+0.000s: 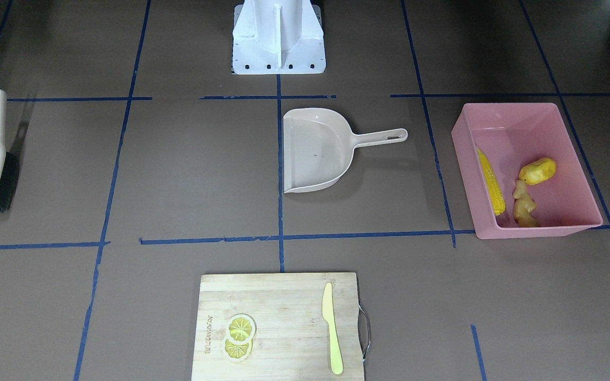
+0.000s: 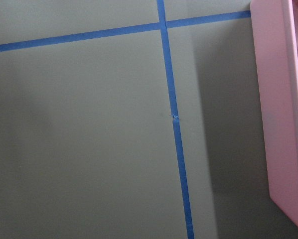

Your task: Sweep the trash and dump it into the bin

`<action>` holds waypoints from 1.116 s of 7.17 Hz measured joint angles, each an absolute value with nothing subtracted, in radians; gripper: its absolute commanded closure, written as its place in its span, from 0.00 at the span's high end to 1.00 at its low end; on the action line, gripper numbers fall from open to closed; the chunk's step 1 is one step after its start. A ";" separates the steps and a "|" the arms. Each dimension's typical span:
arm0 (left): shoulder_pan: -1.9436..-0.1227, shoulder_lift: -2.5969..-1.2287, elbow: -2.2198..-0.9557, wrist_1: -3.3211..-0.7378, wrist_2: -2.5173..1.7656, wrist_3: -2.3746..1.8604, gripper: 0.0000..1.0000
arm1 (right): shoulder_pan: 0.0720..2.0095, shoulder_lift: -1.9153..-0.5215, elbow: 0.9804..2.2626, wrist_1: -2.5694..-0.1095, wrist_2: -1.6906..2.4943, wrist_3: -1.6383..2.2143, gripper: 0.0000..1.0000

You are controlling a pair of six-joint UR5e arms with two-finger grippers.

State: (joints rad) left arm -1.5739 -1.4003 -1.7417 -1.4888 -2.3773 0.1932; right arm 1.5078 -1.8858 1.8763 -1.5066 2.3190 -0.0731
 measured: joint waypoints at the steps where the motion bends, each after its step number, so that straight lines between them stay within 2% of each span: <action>1: -1.574 -1.398 -1.740 -1.491 -2.379 0.193 1.00 | 1.551 -1.858 1.884 -1.586 2.311 -0.134 1.00; 8: -1.571 -1.398 -1.753 -1.492 -2.381 0.193 1.00 | 1.576 -1.846 1.884 -1.633 2.316 -0.151 1.00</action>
State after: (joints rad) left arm -1.5708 -1.3979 -1.7530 -1.4922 -2.3812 0.1933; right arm 1.5756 -1.8461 1.8835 -1.6333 2.3163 -0.1513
